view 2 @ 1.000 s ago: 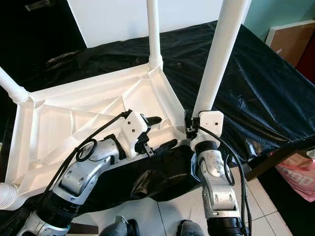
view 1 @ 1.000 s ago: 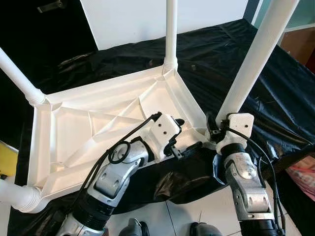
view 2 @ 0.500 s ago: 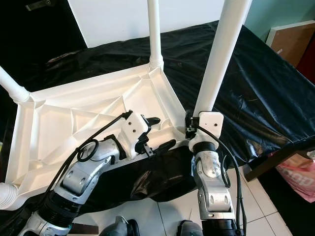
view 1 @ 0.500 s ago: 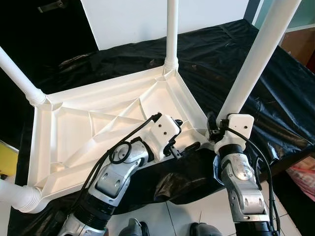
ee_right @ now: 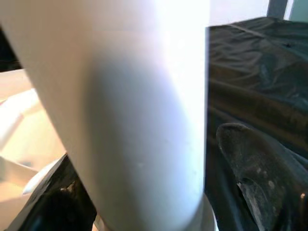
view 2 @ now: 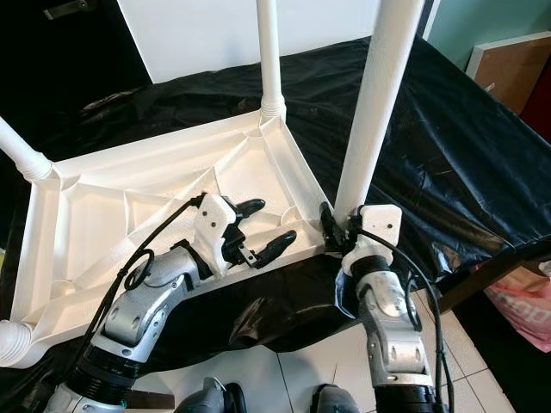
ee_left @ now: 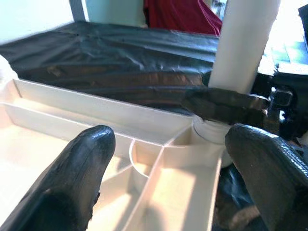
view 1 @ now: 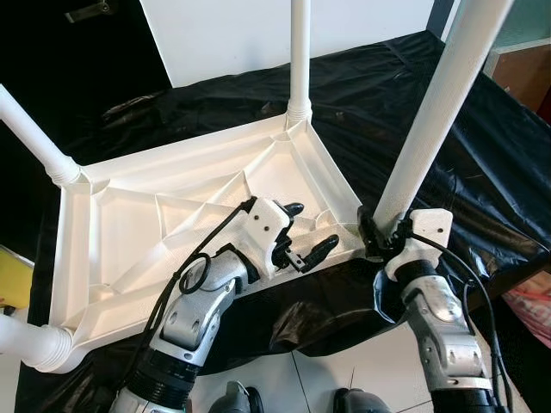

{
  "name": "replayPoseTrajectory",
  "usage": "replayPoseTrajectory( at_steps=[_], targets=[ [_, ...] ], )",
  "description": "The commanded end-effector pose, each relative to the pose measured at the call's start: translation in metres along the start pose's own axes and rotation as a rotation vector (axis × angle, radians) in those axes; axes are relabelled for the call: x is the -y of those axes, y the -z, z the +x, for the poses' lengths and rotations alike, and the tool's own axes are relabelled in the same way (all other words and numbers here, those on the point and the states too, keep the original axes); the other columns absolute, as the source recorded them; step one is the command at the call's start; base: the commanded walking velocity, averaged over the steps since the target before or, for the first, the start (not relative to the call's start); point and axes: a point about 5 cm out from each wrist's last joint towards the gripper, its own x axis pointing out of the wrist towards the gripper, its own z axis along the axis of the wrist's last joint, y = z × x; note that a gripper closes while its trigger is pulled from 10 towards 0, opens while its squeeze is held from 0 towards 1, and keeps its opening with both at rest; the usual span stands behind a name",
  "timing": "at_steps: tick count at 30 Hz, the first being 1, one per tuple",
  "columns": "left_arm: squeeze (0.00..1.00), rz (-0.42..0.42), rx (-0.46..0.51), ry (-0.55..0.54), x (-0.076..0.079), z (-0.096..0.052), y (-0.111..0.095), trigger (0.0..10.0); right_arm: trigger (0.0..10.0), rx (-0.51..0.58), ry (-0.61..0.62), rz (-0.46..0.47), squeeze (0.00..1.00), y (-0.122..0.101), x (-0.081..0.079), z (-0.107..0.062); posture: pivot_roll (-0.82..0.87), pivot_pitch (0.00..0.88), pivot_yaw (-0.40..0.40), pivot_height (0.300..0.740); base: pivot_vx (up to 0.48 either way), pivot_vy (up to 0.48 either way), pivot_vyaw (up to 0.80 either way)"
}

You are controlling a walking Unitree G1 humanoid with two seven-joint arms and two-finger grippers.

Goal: Building children table

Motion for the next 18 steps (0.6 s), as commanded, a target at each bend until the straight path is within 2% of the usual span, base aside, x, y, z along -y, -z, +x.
replayPoseTrajectory(
  at_steps=[1,7,9,13,15,18],
  targets=[
    [0.0,0.064,0.038,-0.195,-0.014,-0.008,0.005,10.0,10.0,0.061,-0.032,-0.041,0.0,0.003,0.004,-0.004,-0.11,0.143,0.085,0.74,0.0,0.0,0.0],
    [0.0,0.108,0.083,-0.272,-0.02,-0.012,0.005,10.0,10.0,0.112,-0.02,-0.041,0.0,0.002,0.001,-0.006,-0.1,0.142,0.086,0.74,0.0,0.0,0.0],
    [0.0,0.168,0.123,-0.316,-0.022,-0.013,0.0,10.0,10.0,0.139,-0.028,-0.017,0.0,-0.001,-0.001,-0.006,-0.1,0.14,0.094,0.74,0.0,0.0,0.0],
    [0.0,0.187,0.142,-0.324,-0.022,-0.014,-0.001,10.0,10.0,0.135,-0.052,-0.027,0.0,0.001,0.001,-0.005,-0.1,0.142,0.098,0.74,0.0,0.0,0.0],
    [0.0,0.243,0.111,-0.227,-0.013,-0.011,0.004,10.0,10.0,0.12,-0.113,-0.047,0.0,0.001,0.005,-0.001,-0.1,0.143,0.104,0.74,0.0,0.0,0.0],
    [0.0,0.25,0.081,-0.114,-0.003,-0.009,0.012,10.0,10.0,0.12,-0.176,-0.079,0.0,0.0,0.012,0.004,-0.1,0.144,0.108,0.74,0.0,0.0,0.0]
  ],
)
